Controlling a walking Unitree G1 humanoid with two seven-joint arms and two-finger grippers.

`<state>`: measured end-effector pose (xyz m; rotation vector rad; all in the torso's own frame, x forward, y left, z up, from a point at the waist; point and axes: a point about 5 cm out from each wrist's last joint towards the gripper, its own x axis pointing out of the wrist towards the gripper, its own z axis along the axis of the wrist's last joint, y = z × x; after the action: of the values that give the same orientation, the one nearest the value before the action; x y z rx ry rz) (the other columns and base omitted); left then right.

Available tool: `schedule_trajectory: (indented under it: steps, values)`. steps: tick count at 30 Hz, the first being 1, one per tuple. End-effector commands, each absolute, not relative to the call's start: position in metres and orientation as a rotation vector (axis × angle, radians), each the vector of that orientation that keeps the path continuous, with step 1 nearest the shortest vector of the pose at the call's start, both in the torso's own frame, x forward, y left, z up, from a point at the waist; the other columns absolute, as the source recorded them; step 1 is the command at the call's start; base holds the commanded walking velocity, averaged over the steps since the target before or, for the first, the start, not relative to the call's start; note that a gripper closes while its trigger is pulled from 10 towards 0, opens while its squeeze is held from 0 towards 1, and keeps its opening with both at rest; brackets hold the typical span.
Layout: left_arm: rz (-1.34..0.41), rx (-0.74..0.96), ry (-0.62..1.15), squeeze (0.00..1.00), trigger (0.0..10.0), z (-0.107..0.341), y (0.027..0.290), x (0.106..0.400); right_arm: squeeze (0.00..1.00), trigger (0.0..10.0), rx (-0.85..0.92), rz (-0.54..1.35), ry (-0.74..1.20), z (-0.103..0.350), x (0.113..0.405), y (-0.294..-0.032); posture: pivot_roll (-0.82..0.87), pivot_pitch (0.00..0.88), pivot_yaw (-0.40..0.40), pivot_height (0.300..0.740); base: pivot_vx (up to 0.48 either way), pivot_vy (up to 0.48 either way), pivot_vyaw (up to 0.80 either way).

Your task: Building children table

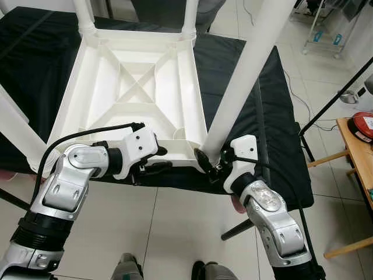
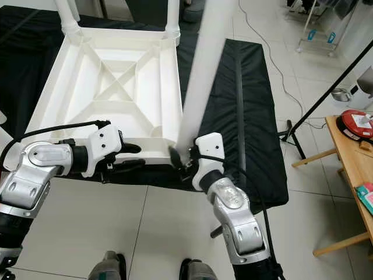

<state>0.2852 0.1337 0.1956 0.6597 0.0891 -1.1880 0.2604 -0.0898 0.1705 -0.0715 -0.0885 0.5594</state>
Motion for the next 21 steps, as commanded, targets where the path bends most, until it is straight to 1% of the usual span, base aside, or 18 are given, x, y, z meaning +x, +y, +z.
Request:
schedule_trajectory:
  steps: [1, 6, 7, 9, 15, 17, 20, 21]
  values:
    - [-0.994, 0.675, 0.047, 0.0, 10.0, 0.193, 0.128, 0.291, 0.0, 10.0, -0.056, 0.623, -0.039, 0.163, 0.257, -0.083, 0.2, 0.145, -0.068, 0.74, 0.0, 0.0, 0.0]
    - [-1.001, 0.686, 0.056, 0.0, 10.0, 0.189, 0.119, 0.294, 0.0, 10.0, -0.061, 0.621, -0.036, 0.164, 0.259, -0.086, 0.19, 0.141, -0.071, 0.74, 0.0, 0.0, 0.0]
    - [-1.033, 0.715, 0.057, 0.0, 10.0, 0.184, 0.108, 0.301, 0.0, 10.0, -0.067, 0.627, -0.033, 0.165, 0.26, -0.09, 0.19, 0.138, -0.075, 0.74, 0.0, 0.0, 0.0]
    - [-1.051, 0.73, 0.059, 0.0, 10.0, 0.182, 0.105, 0.302, 0.0, 10.0, -0.069, 0.63, -0.031, 0.166, 0.26, -0.091, 0.19, 0.138, -0.075, 0.74, 0.0, 0.0, 0.0]
    - [-1.073, 0.778, 0.076, 0.0, 10.0, 0.176, 0.102, 0.307, 0.0, 10.0, -0.075, 0.634, -0.027, 0.167, 0.26, -0.094, 0.18, 0.134, -0.077, 0.74, 0.0, 0.0, 0.0]
    - [-1.133, 0.815, 0.115, 0.0, 10.0, 0.169, 0.102, 0.312, 0.0, 10.0, -0.087, 0.659, -0.026, 0.169, 0.259, -0.098, 0.17, 0.127, -0.074, 0.74, 0.0, 0.0, 0.0]
    - [-1.169, 0.823, 0.136, 0.0, 10.0, 0.166, 0.103, 0.312, 0.0, 10.0, -0.091, 0.684, -0.028, 0.17, 0.258, -0.099, 0.17, 0.127, -0.074, 0.74, 0.0, 0.0, 0.0]
    - [-1.197, 0.827, 0.149, 0.0, 9.5, 0.164, 0.104, 0.311, 0.0, 10.0, -0.096, 0.705, -0.029, 0.172, 0.257, -0.1, 0.17, 0.127, -0.074, 0.74, 0.0, 0.0, 0.0]
